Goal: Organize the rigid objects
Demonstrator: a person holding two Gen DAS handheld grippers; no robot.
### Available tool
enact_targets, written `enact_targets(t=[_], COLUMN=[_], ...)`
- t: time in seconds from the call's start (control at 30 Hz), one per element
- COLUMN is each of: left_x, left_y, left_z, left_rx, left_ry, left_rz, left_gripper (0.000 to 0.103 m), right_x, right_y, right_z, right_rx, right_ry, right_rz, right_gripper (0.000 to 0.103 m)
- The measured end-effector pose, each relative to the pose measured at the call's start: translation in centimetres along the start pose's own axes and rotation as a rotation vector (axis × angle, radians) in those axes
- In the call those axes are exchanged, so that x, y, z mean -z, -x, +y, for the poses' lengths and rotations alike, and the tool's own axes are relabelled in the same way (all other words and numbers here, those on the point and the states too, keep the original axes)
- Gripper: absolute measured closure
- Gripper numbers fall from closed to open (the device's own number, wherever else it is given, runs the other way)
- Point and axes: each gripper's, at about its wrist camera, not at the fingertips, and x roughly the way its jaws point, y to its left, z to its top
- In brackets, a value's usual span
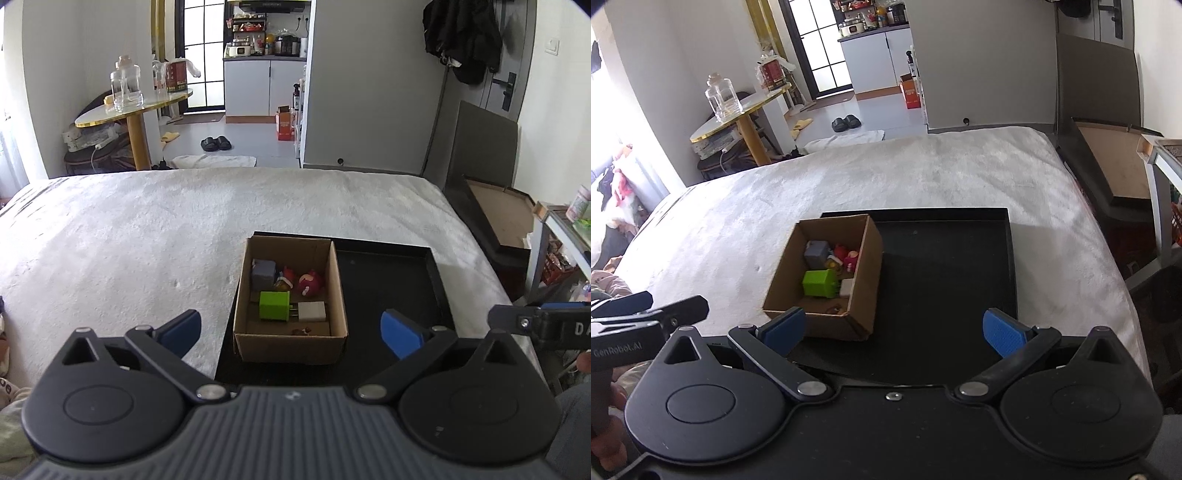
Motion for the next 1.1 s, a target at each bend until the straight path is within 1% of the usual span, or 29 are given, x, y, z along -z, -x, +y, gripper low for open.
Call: enact_targets(t=[0.07, 0.13, 0.17, 0.23, 0.5, 0.63, 1.1], left_x=[0.2, 0.5, 0.6, 0.8, 1.4, 1.9, 2.7], left_y=[0.7, 1.5, 1.8, 2.4, 3.5, 3.6, 3.6], left_z=[-0.1, -0.2, -0.2, 0.0, 0.4, 0.7, 1.3], left_rx=[0.006, 0.002, 0.002, 0.013, 0.003, 0.004, 0.004], left_ry=[-0.014, -0.025, -0.026, -0.028, -0.039, -0.038, -0.042], left_rz=[0.000, -0.008, -0.011, -0.013, -0.022, -0.016, -0.007], left_gripper=[0.000, 0.000, 0.000, 0.000, 0.000, 0.000, 0.000], right_x=[0.1, 0.2, 0.4, 0.8, 2.6, 3.2, 3.9], right_y=[0.4, 0.9, 1.3, 2.0, 3.0, 3.0, 3.2], right_z=[0.3, 0.4, 0.5, 0.9, 1.6, 1.9, 3.1], right_rx=[-0.003, -0.021, -0.026, -0.013, 0.001, 0.022, 0.039], right_ry=[-0.014, -0.059, -0.068, -0.069, -0.121, -0.131, -0.116], right_rz=[0.007, 0.025, 0.016, 0.002, 0.018, 0.024, 0.024], right_gripper=[0.000, 0.000, 0.000, 0.000, 0.000, 0.000, 0.000])
